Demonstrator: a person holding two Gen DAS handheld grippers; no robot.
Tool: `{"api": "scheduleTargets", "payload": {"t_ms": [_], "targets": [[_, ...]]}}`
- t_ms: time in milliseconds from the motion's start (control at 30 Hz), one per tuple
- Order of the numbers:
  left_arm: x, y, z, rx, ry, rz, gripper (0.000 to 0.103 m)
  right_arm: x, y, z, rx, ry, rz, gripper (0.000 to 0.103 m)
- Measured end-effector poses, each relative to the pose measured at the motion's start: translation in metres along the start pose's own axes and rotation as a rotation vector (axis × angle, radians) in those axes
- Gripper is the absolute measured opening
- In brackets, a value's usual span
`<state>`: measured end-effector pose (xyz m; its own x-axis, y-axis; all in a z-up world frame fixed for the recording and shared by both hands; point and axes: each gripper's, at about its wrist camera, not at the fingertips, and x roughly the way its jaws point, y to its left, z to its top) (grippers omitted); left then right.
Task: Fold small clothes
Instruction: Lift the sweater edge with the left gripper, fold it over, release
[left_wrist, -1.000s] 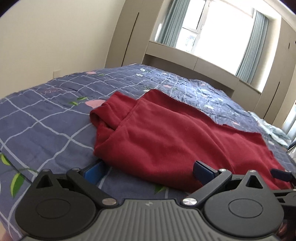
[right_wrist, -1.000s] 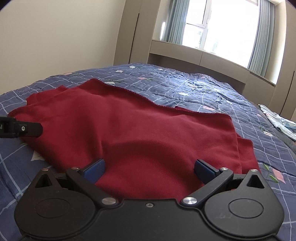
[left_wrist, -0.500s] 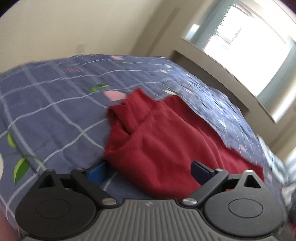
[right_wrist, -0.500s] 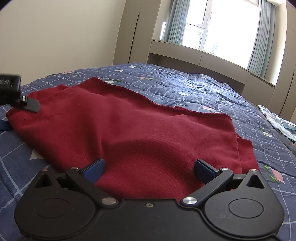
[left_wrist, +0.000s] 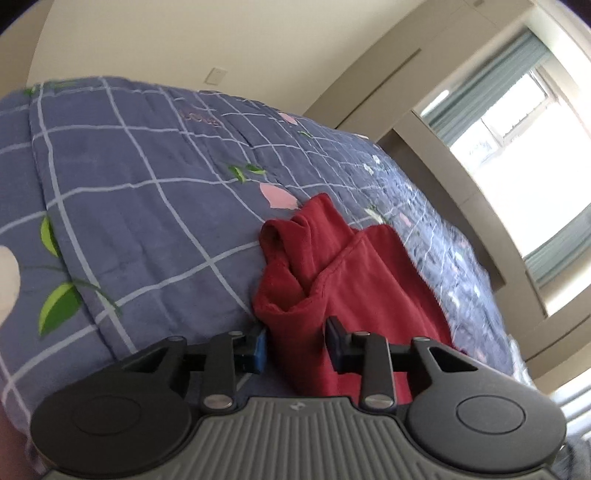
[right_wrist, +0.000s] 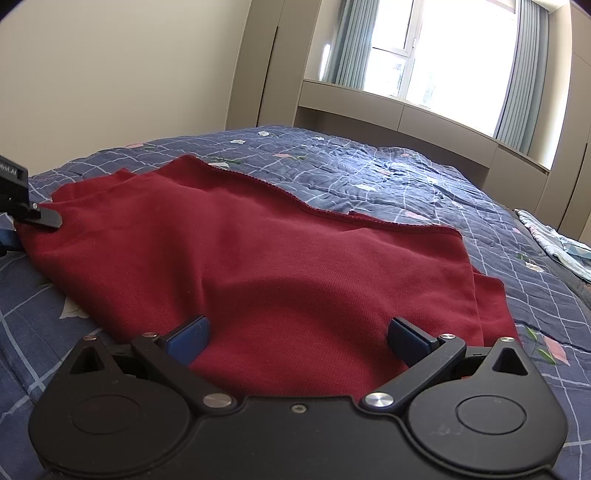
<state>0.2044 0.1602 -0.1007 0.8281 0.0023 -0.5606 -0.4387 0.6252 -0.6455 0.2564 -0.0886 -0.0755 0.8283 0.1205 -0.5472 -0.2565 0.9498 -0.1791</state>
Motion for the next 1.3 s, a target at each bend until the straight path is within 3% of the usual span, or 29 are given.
{"api": "scheduleTargets", "payload": {"t_ms": [67, 167, 267, 400, 600, 800, 1000, 1067, 1200, 1300], "targets": [[0.004, -0.001, 0.002, -0.001, -0.005, 0.009, 0.033, 0.000, 0.000, 0.000, 0.000, -0.001, 0.000, 0.103], [0.003, -0.011, 0.001, 0.038, -0.019, 0.027, 0.014, 0.000, 0.000, 0.000, 0.001, -0.001, 0.000, 0.103], [0.000, -0.026, 0.001, 0.088, -0.046, 0.011, 0.010, 0.000, 0.000, 0.000, 0.003, -0.001, 0.002, 0.103], [-0.008, -0.059, 0.006, 0.224, -0.086, -0.085, 0.007, -0.004, -0.005, 0.000, 0.029, -0.017, 0.012, 0.103], [-0.018, -0.124, 0.008, 0.452, -0.095, -0.308, 0.006, -0.021, -0.047, -0.005, 0.203, -0.036, 0.016, 0.103], [-0.020, -0.195, -0.021, 0.655, -0.016, -0.492, 0.006, -0.045, -0.080, -0.027, 0.110, -0.004, -0.125, 0.103], [-0.019, -0.250, -0.087, 0.835, 0.117, -0.644, 0.006, -0.070, -0.102, -0.057, 0.111, 0.048, -0.122, 0.103], [-0.017, -0.259, -0.111, 0.900, 0.165, -0.668, 0.006, -0.077, -0.103, -0.068, 0.105, 0.064, -0.157, 0.103], [-0.011, -0.272, -0.162, 1.040, 0.283, -0.639, 0.006, -0.095, -0.121, -0.085, 0.229, 0.062, -0.143, 0.103], [-0.006, -0.265, -0.177, 1.075, 0.321, -0.622, 0.006, -0.105, -0.131, -0.098, 0.299, 0.042, -0.149, 0.103]]}}
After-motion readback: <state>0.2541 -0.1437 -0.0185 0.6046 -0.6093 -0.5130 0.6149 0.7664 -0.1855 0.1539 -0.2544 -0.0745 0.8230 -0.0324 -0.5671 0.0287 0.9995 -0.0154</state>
